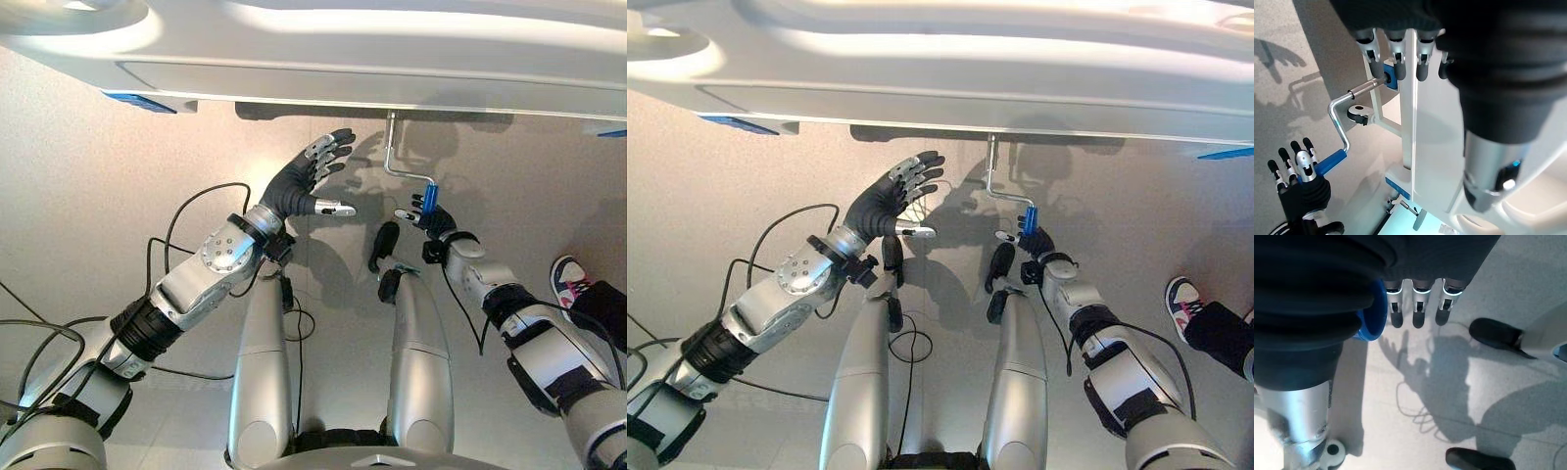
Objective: Raise the hospital bed
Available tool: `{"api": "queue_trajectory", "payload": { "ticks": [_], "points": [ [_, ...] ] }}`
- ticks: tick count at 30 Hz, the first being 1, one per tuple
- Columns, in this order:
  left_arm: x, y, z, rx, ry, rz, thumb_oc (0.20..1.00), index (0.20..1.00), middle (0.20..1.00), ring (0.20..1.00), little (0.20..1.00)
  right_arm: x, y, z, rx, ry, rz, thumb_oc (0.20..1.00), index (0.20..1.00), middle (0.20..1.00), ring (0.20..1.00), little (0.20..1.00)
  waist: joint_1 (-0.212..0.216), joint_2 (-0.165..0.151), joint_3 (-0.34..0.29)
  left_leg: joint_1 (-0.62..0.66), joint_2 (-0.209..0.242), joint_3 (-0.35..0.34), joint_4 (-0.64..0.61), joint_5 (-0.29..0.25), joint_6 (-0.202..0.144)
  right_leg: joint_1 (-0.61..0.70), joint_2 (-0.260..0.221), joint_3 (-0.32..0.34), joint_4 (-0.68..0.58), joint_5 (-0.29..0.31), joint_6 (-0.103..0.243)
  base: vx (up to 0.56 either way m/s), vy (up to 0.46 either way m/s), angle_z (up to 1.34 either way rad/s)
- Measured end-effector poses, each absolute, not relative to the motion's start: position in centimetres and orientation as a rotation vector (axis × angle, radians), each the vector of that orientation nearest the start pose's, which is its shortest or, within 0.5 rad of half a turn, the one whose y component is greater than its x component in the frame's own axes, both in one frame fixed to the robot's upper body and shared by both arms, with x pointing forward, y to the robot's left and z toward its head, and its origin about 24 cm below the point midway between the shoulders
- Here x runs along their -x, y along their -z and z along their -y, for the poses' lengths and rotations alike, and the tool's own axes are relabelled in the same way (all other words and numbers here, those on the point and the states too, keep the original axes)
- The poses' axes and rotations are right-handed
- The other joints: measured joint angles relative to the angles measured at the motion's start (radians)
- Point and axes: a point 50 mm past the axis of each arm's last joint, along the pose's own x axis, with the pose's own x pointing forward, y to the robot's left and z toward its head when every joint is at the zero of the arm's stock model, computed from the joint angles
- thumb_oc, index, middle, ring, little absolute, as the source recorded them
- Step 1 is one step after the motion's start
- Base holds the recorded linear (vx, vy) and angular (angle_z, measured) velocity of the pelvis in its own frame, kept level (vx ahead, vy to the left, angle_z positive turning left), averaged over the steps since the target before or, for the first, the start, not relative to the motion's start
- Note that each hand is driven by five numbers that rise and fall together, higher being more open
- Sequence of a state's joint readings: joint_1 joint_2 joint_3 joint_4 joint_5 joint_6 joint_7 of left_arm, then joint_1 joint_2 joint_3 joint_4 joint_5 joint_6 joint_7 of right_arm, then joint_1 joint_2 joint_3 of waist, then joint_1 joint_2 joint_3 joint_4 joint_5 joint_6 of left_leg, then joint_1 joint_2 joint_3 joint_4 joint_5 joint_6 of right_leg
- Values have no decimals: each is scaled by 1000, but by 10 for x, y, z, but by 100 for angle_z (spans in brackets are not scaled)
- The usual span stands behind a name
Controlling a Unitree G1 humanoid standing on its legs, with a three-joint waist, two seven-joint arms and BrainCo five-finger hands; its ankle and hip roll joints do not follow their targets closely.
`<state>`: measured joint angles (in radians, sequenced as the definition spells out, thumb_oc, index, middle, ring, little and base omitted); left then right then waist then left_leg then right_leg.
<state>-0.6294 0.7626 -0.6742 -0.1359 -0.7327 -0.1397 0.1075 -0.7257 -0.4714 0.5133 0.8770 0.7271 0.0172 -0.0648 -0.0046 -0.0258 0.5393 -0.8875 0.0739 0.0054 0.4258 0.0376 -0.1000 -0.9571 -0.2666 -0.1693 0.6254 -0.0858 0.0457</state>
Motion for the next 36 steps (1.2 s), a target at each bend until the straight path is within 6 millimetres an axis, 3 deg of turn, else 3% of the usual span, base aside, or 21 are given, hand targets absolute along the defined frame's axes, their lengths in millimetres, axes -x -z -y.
{"api": "queue_trajectory", "payload": {
  "ticks": [18, 25, 36],
  "points": [
    [-296, -189, -111, -119, 604, 389, 1000, 1000, 1000, 1000, 1000, -361, -81, 201, 111, -61, -167, 200, 200, 200, 200, 200, 3, 1, 1, -19, 4, 17, 6, -2, -3, -28, 3, 11, 8, -1, -4, 2, 0, -1],
    [-296, -189, -116, -144, 596, 385, 1000, 1000, 1000, 1000, 1000, -368, -115, 212, 159, -62, -69, 200, 200, 200, 200, 200, 16, 1, 1, -19, 4, 16, 6, -2, -3, -29, 2, 10, 13, -1, -5, 0, 0, 0],
    [-296, -189, -118, -159, 593, 382, 1000, 1000, 1000, 1000, 1000, -371, -120, 213, 187, -72, -70, 200, 200, 200, 200, 200, 18, 0, 1, -29, 3, 16, 17, -6, 1, -29, 0, 9, 8, 1, -1, 0, 0, 0]
  ]
}}
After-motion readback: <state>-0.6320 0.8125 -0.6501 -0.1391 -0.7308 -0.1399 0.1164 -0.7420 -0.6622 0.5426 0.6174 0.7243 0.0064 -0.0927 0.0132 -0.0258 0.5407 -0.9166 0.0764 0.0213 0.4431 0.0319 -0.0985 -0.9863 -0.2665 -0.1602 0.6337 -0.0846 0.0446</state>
